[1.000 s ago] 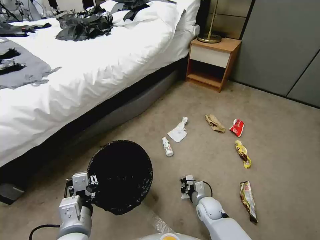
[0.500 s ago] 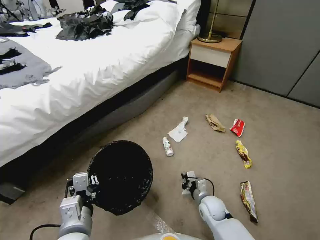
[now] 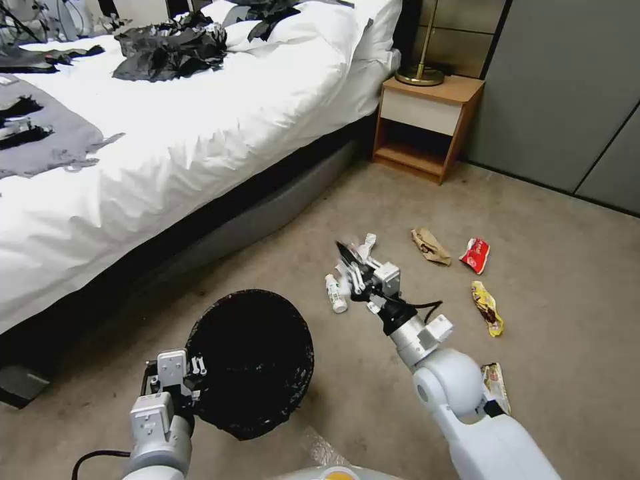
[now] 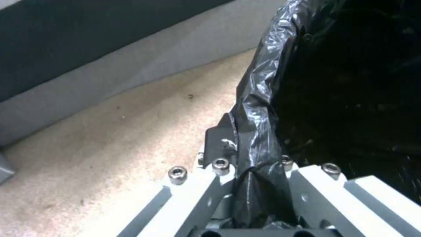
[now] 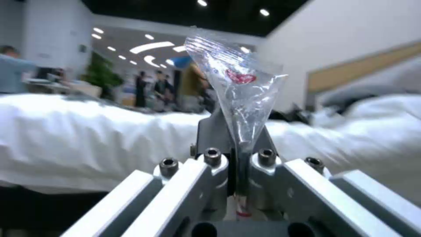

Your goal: Pick up the trash bin, then pick up the garbage from the floor and place it into the trash bin.

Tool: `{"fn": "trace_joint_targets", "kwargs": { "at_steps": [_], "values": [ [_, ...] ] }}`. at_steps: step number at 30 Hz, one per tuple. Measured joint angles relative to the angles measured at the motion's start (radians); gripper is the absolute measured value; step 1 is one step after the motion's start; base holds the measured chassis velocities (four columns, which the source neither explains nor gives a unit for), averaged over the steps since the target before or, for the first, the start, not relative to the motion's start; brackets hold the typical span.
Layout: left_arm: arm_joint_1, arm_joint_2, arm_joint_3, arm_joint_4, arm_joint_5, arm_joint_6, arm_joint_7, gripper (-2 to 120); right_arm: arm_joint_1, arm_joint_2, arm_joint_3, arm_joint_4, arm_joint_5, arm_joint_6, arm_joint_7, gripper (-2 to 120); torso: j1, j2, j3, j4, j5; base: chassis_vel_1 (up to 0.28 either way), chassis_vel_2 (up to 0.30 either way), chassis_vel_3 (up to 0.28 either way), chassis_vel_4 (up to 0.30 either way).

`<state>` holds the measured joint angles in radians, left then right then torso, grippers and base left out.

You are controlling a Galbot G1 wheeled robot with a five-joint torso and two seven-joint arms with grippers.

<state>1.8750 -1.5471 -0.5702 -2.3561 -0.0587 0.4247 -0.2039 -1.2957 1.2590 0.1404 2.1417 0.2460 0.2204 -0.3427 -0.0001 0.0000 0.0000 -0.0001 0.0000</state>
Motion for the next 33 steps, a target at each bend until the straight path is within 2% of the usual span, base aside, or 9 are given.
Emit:
{"fn": "trace_joint_targets", "kwargs": {
  "at_steps": [2, 7, 12, 18, 30, 33],
  "values": [
    [0.001, 0.0, 0.005, 0.001, 0.001, 0.001, 0.0, 1, -0.027, -0.019, -0.035, 0.046, -0.024, 0.01, -0.035, 0, 0.0, 0.0, 0.0, 0.0, 0.0, 0.0, 0.0, 0.0, 0.0],
    [0.002, 0.0, 0.012, 0.001, 0.007, 0.001, 0.0, 1, -0.046, -0.046, -0.085, 0.051, -0.039, 0.012, -0.047, 0, 0.0, 0.0, 0.0, 0.0, 0.0, 0.0, 0.0, 0.0, 0.0],
    [0.001, -0.004, 0.023, 0.002, 0.015, 0.001, 0.001, 1, -0.056, -0.057, -0.152, -0.023, -0.063, 0.021, -0.047, 0, 0.0, 0.0, 0.0, 0.0001, 0.0, 0.0, 0.0, 0.0, 0.0],
    [0.002, -0.005, 0.026, 0.0, 0.018, 0.002, 0.001, 1, -0.051, -0.027, -0.214, -0.14, -0.084, 0.029, -0.037, 0, 0.0, 0.0, 0.0, 0.0001, 0.0, 0.0, 0.0, 0.0, 0.0],
    [0.011, -0.011, 0.06, -0.009, 0.041, -0.003, 0.001, 1, 0.008, -0.003, -0.245, -0.263, -0.093, 0.029, -0.016, 0, 0.0, 0.0, 0.0, 0.0002, 0.0, 0.0, 0.0, 0.0, 0.0],
    [0.011, -0.012, 0.064, -0.009, 0.044, -0.003, 0.002, 1, 0.009, -0.002, -0.247, -0.274, -0.1, 0.028, -0.013, 7, 0.0, 0.0, 0.0, 0.0001, 0.0, 0.0, 0.0, 0.0, 0.0]
  ]
}}
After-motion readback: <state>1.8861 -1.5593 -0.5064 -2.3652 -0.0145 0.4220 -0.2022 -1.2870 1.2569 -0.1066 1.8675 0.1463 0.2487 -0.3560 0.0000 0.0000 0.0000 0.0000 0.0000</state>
